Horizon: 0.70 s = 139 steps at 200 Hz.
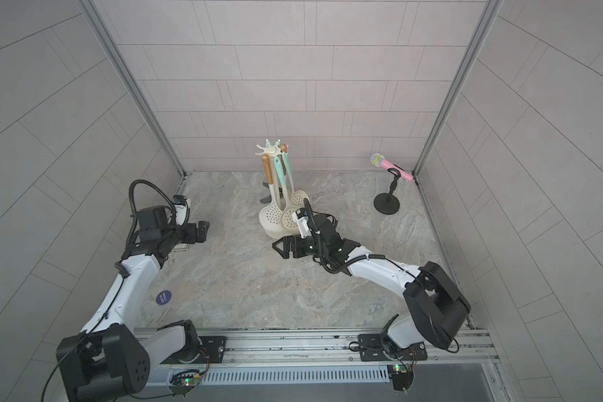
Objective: Hang the skimmer on the kitchen utensil rack
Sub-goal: Hang the skimmer on the rack, then reset both arms
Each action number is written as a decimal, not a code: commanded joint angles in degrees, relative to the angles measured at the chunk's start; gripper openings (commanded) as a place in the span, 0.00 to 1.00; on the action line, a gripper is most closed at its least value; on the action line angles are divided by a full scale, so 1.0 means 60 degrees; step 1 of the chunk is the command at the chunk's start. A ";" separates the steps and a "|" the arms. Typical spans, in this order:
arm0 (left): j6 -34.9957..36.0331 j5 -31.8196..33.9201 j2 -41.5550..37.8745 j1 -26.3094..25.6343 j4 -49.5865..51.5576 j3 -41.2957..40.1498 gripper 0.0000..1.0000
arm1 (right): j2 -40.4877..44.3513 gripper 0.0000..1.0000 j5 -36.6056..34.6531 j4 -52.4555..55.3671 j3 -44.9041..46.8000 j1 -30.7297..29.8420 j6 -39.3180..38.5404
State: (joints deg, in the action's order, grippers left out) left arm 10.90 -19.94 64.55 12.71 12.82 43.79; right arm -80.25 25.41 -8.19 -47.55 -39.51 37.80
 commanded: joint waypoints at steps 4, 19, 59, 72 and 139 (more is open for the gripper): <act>-0.0350 -0.0616 0.0232 -0.0102 -0.2029 -0.0771 1.00 | 0.0952 1.00 -0.0858 0.0853 0.0603 0.0223 -0.0503; -0.0856 -0.0775 0.0425 -0.0233 -0.3276 -0.1287 1.00 | 0.1607 1.00 -0.1388 0.0870 0.1301 0.0577 -0.0629; -0.1949 0.1566 0.1759 -0.1214 -0.7442 -0.2868 1.00 | 0.3514 1.00 -0.1356 0.1211 0.2782 0.2615 -0.0972; -0.1837 0.1964 0.2236 -0.1433 -0.8185 -0.3147 1.00 | 0.4151 1.00 -0.1438 0.1628 0.2982 0.3333 -0.1334; -0.1667 0.3554 0.4406 -0.2225 -1.3210 -0.4763 1.00 | 0.7198 1.00 -0.4442 0.1012 0.4687 0.6410 -0.3580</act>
State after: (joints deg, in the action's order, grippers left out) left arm 0.47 -3.11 84.75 0.97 -46.00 20.08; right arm -41.30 8.58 1.65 -24.27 -5.85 22.13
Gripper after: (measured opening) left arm 0.997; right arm 0.996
